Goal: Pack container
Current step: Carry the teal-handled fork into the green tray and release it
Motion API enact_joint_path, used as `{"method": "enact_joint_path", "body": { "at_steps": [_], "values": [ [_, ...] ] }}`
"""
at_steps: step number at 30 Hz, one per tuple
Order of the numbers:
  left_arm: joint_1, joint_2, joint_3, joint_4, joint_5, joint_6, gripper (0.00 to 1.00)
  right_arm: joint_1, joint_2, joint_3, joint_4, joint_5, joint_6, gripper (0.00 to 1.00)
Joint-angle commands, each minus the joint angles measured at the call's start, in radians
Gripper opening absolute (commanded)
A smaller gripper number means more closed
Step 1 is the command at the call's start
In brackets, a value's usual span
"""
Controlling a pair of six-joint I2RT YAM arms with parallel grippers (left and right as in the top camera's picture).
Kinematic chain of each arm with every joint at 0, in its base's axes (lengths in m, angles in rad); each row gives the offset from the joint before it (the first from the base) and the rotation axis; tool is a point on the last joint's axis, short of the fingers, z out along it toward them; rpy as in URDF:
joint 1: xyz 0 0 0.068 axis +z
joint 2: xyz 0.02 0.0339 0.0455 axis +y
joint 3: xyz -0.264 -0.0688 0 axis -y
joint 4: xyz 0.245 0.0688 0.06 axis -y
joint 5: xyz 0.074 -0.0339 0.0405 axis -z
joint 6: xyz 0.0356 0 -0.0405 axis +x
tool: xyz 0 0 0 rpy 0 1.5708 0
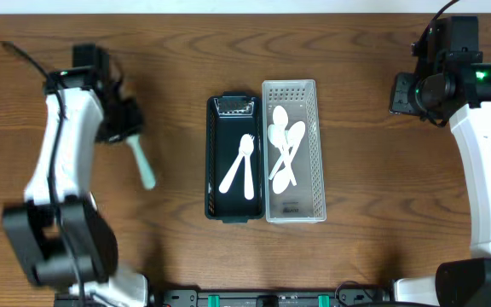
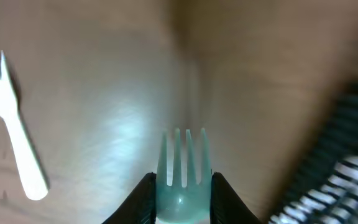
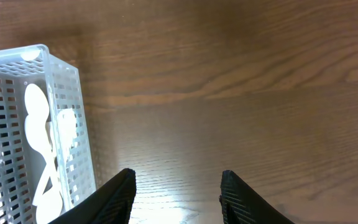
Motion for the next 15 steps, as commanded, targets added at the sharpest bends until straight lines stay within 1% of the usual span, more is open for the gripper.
{"method": "enact_joint_path", "body": {
  "at_steps": [1, 5, 8, 12, 15],
  "values": [
    [-0.132, -0.097, 0.022, 0.003, 0.011, -0.027, 0.19, -0.008, 0.002, -0.005, -0.001, 0.011, 0.0, 0.47],
    [-0.298, -0.119, 0.021, 0.046, 0.011, -0.105, 0.19, -0.008, 0.002, -0.005, -0.002, 0.011, -0.003, 0.47],
    [-0.406, -0.086, 0.016, 0.092, 0.011, -0.123, 0.19, -0.008, 0.002, -0.005, -0.003, 0.011, -0.021, 0.48],
    [-0.493, -0.008, 0.016, 0.126, 0.011, -0.136, 0.19, -0.008, 0.002, -0.005, -0.005, 0.011, -0.023, 0.48],
    [-0.53, 0.071, 0.016, 0.134, 0.011, -0.139, 0.19, -0.008, 0.002, -0.005, -0.005, 0.011, -0.022, 0.48]
  ]
}}
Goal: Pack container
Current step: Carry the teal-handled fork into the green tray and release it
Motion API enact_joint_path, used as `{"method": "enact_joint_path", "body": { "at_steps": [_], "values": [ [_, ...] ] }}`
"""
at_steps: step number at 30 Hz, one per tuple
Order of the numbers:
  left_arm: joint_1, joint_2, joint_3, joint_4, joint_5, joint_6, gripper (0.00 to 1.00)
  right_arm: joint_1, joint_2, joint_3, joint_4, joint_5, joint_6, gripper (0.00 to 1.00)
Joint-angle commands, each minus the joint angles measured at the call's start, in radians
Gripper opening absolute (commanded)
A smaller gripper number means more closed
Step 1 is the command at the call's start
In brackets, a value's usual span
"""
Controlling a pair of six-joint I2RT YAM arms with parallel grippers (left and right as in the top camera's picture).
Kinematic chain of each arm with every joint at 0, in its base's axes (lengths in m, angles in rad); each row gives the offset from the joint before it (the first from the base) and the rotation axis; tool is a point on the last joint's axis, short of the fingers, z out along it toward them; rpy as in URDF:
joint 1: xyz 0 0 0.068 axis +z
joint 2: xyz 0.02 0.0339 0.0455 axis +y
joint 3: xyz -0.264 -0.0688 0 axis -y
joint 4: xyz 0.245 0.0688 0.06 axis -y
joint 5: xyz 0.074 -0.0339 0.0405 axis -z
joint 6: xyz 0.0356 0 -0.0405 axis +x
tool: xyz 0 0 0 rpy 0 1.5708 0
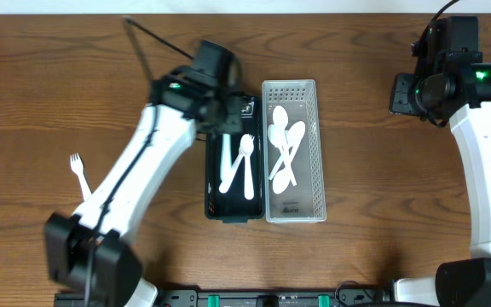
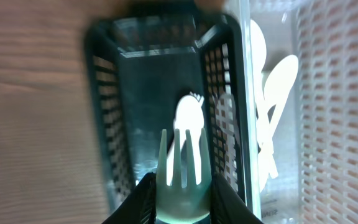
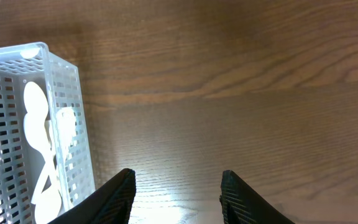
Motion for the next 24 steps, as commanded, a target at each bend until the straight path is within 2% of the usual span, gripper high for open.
{"method": "enact_joint_path", "body": {
  "at_steps": [1, 5, 6, 8, 9, 12, 16, 20, 24],
  "values": [
    [-0.029, 0.091, -0.009, 0.005, -0.008, -0.024, 0.19, -0.008, 0.002, -0.005, -0.002, 0.011, -0.016, 0.48],
    [-0.04, 0.18, -0.008, 0.003, -0.002, -0.024, 0.19, -0.008, 0.002, -0.005, -0.006, 0.011, -0.016, 0.48],
    [-0.04, 0.191, -0.008, 0.002, 0.002, -0.024, 0.22, -0.008, 0.002, -0.005, -0.008, 0.011, -0.016, 0.48],
    [-0.039, 0.193, -0.008, 0.001, 0.003, -0.023, 0.42, -0.008, 0.002, -0.005, -0.011, 0.011, -0.016, 0.48],
    [-0.039, 0.188, -0.005, 0.002, 0.003, -0.016, 0.48, -0.008, 0.002, -0.005, -0.012, 0.011, -0.016, 0.47],
    [-0.031, 0.164, 0.014, -0.002, 0.002, 0.016, 0.49, -0.008, 0.002, -0.005, -0.012, 0.011, -0.016, 0.49],
    [-0.005, 0.093, 0.068, -0.044, -0.002, 0.041, 0.57, -0.008, 0.002, -0.005, -0.012, 0.011, -0.016, 0.5],
    [0.084, -0.016, 0.126, -0.108, -0.068, 0.076, 0.67, -0.008, 0.002, -0.005, -0.015, 0.011, -0.016, 0.51],
    [0.289, -0.129, 0.137, -0.154, -0.137, 0.077, 0.73, -0.008, 0.002, -0.005, -0.017, 0.011, -0.016, 0.52]
  ]
}}
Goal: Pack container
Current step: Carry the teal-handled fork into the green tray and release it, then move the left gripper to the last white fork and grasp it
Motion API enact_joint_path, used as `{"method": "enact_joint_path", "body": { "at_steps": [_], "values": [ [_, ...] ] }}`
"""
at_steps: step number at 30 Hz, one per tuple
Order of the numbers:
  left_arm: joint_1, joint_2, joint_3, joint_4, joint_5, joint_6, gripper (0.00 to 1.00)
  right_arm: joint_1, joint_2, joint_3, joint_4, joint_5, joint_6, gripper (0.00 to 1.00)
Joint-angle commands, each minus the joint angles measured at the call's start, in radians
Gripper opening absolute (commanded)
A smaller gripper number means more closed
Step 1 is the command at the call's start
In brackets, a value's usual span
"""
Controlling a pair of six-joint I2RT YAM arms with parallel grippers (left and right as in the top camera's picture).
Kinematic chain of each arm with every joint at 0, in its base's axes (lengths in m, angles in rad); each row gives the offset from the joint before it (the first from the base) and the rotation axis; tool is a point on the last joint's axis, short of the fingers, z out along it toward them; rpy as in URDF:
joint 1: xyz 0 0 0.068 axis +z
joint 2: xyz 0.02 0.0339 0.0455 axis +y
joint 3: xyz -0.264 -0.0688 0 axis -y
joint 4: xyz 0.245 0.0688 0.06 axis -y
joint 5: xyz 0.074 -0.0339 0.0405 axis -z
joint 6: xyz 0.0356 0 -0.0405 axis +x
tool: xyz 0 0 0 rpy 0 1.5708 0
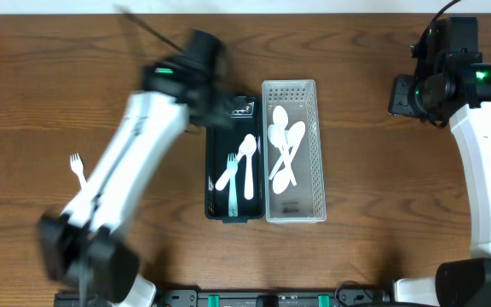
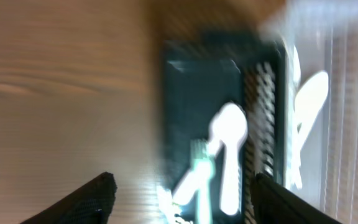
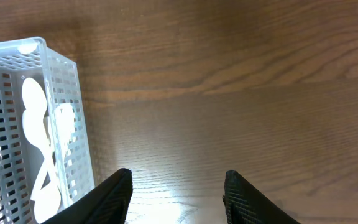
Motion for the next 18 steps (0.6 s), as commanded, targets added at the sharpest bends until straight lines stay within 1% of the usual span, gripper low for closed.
{"method": "enact_joint_path", "body": {
  "at_steps": [1, 5, 6, 10, 13, 18],
  "values": [
    [0.191, -0.09, 0.019, -0.04, -0.083, 0.016, 0.75, -0.008, 0.002, -0.005, -0.003, 0.011, -0.015, 0.52],
    [0.44, -0.1, 0.016, -0.086, -0.082, 0.024, 0.78, -0.008, 0.002, -0.005, -0.003, 0.011, -0.014, 0.52],
    [0.52, -0.094, 0.004, -0.084, -0.082, 0.029, 0.79, -0.008, 0.002, -0.005, -0.003, 0.011, -0.014, 0.52],
    [0.701, -0.039, -0.023, -0.063, -0.079, 0.029, 0.79, -0.008, 0.002, -0.005, -0.003, 0.01, -0.007, 0.53],
    [0.771, 0.041, -0.027, -0.046, -0.079, 0.051, 0.79, -0.008, 0.002, -0.005, -0.003, 0.01, 0.0, 0.53],
    [0.807, 0.204, -0.027, -0.022, -0.079, 0.096, 0.79, -0.008, 0.002, -0.005, -0.003, 0.01, 0.008, 0.53]
  ]
}}
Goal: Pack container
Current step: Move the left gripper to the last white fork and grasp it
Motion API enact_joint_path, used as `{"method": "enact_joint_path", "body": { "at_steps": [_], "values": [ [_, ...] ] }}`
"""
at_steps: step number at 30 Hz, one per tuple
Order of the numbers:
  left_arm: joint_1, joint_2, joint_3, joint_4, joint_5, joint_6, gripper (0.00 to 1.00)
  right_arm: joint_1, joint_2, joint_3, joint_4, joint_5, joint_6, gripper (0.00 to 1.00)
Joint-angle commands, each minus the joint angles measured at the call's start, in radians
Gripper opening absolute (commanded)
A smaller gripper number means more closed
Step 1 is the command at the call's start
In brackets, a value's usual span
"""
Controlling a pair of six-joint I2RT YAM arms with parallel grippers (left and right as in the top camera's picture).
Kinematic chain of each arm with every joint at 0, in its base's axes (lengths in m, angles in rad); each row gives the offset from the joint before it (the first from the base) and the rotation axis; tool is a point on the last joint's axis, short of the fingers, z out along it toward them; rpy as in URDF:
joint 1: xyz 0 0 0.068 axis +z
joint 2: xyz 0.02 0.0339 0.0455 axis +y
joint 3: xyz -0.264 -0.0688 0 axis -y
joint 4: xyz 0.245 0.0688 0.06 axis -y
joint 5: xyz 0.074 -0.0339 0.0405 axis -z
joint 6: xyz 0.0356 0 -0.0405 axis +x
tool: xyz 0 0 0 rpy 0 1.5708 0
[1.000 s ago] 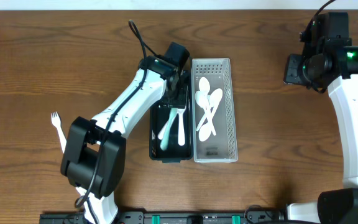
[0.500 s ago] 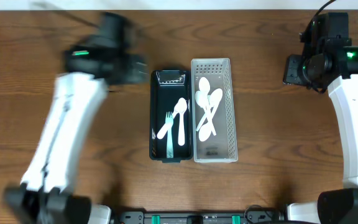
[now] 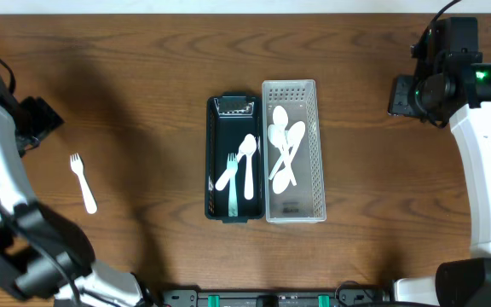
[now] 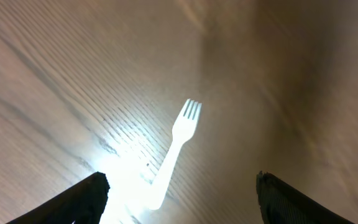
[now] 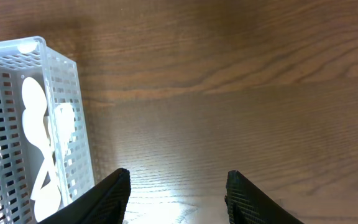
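A dark green basket (image 3: 212,162) at the table's middle holds two white forks (image 3: 244,166) and a pale green fork (image 3: 232,186). Beside it on the right, a white basket (image 3: 317,153) (image 5: 73,124) holds several white spoons (image 3: 283,153). A loose white fork (image 3: 82,182) (image 4: 174,149) lies on the wood at the left. My left gripper (image 3: 41,115) (image 4: 179,199) hangs open above that fork, with nothing between its fingers. My right gripper (image 3: 401,94) (image 5: 176,199) stands open over bare wood at the far right, empty.
The brown wooden table (image 3: 382,188) runs across the whole view. The right arm's white link (image 3: 484,162) extends down the right side. The left arm runs along the left edge.
My left gripper has moved from over the dark basket to the far left, above the loose white fork. It stays open. The right arm has not moved.
My left gripper was at the left, shut on a pale green fork. Then it held that fork over the dark basket. Then it was open with the green fork lying in the basket. Now it is open over the white fork at the left.
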Motion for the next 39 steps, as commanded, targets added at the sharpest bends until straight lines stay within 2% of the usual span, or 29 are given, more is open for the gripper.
{"method": "enact_joint_path", "body": {
  "at_steps": [1, 9, 13, 15, 35, 37, 39],
  "values": [
    [0.008, 0.106, -0.016, 0.006, -0.001, 0.045, 0.79, -0.008, 0.002, -0.005, -0.003, 0.01, 0.006, 0.53],
    [0.008, 0.298, -0.016, 0.06, 0.0, 0.069, 0.79, -0.008, 0.002, -0.005, -0.016, 0.01, 0.007, 0.54],
    [0.008, 0.347, -0.016, 0.08, 0.007, 0.119, 0.79, -0.008, 0.002, -0.005, -0.024, 0.01, 0.007, 0.54],
    [0.008, 0.364, -0.016, 0.093, 0.06, 0.176, 0.79, -0.008, 0.002, -0.005, -0.026, 0.01, 0.007, 0.54],
    [0.008, 0.388, -0.091, 0.123, 0.09, 0.216, 0.79, -0.008, 0.002, -0.005, -0.027, 0.01, 0.007, 0.55],
    [0.008, 0.388, -0.092, 0.12, 0.09, 0.216, 0.78, -0.008, 0.002, -0.005, -0.029, 0.01, 0.007, 0.55],
    [0.008, 0.388, -0.092, 0.113, 0.09, 0.216, 0.72, -0.008, 0.002, -0.005, -0.034, 0.01, 0.007, 0.55]
  ]
}}
